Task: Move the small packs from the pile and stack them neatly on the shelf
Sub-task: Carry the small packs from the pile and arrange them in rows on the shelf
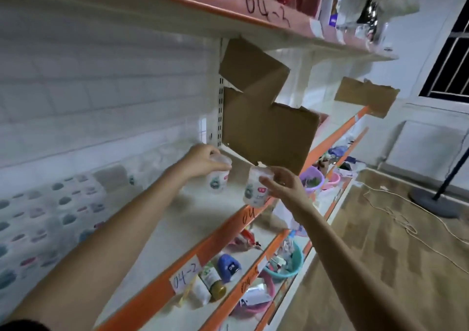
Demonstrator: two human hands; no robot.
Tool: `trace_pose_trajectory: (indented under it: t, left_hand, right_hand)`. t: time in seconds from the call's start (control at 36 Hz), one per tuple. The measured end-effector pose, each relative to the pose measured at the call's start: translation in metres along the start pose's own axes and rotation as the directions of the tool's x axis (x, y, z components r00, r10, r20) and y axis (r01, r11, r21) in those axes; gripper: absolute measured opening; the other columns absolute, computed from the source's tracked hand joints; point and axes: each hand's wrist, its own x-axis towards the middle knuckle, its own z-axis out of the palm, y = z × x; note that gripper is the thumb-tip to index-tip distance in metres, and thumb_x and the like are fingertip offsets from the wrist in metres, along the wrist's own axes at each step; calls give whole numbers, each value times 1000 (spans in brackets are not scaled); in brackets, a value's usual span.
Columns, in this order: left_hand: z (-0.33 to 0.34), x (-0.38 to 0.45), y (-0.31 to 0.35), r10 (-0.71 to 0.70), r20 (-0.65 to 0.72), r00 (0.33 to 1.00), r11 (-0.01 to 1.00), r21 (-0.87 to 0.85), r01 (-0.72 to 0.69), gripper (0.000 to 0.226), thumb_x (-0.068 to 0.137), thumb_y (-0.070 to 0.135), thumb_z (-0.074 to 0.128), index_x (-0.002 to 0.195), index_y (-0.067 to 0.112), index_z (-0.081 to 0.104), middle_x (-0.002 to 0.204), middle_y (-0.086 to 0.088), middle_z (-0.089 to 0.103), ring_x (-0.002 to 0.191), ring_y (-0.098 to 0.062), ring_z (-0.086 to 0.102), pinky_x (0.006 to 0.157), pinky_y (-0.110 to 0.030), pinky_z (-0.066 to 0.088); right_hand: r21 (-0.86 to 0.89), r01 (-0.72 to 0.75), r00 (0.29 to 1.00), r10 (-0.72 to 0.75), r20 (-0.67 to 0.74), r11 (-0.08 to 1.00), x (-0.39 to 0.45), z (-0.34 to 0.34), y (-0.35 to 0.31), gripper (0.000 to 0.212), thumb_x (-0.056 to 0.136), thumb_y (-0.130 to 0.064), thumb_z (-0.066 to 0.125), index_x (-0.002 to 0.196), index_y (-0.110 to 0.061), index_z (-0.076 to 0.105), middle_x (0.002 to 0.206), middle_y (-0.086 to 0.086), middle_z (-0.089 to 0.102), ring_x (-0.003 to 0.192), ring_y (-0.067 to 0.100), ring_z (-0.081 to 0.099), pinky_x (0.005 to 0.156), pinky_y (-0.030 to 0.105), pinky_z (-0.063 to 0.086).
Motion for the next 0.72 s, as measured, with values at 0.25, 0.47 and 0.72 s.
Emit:
trace_pose_trajectory:
  t: [0.25, 0.47, 0.72]
  left_hand:
    - [-14, 44, -28, -138, -66, 988, 986, 85, 144, 42, 80, 31, 70, 115, 10, 60, 106, -2, 58, 93, -17, 54, 79, -29, 42]
    - [-3, 47, -37, -209, -197, 958, 952, 181, 245, 47, 79, 27, 71, 121, 8, 60, 119, -10, 62, 105, -18, 56, 77, -19, 37]
    - [17, 41, -48, -185, -280, 942, 873, 393, 288, 43, 82, 37, 67, 113, 6, 64, 109, -11, 66, 104, -30, 55, 90, -27, 31]
  right_hand:
    - [-211, 167, 910, -68, 409, 963, 118, 32, 0, 38, 83, -18, 69, 118, -19, 56, 108, -3, 61, 94, 11, 61, 74, 25, 54]
    - [-155, 115, 765, 12, 644, 981, 188, 75, 34, 34, 83, -7, 67, 115, -9, 57, 113, 4, 58, 84, 6, 61, 61, 16, 52]
    - [-133, 155, 722, -20, 692, 979, 214, 96, 60, 59, 83, -22, 69, 136, -14, 45, 132, 1, 50, 117, 20, 52, 80, 26, 47]
